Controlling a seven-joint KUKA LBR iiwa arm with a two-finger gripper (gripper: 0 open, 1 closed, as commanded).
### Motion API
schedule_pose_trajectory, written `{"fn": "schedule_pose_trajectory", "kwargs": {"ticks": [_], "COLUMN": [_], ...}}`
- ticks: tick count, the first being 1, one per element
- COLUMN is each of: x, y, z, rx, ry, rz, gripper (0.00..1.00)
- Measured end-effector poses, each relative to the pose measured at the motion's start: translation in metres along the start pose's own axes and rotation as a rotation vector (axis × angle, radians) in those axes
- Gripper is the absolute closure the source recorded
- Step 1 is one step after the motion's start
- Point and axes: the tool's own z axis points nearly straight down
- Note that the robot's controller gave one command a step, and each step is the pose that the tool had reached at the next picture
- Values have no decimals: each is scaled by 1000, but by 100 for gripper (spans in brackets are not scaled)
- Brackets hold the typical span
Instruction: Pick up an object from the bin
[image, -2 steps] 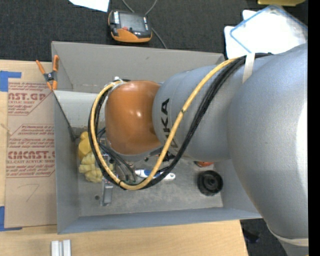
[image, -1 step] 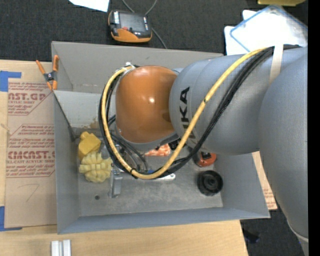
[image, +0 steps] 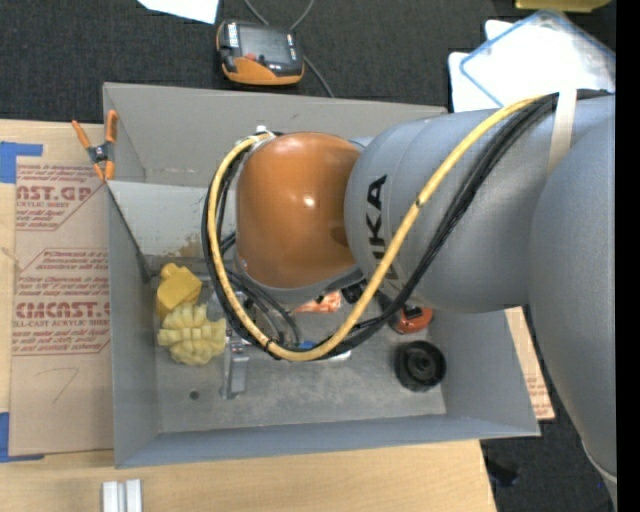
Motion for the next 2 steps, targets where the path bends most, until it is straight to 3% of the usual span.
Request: {"fn": "schedule_pose_trajectory", "kwargs": {"ticks": [1, 2], "x": [-33, -38], "y": [15, -11], "z": [-17, 20], "rx": [-3, 0], "ry": [-5, 0], "rz": [99, 79], "gripper": [0, 100]}}
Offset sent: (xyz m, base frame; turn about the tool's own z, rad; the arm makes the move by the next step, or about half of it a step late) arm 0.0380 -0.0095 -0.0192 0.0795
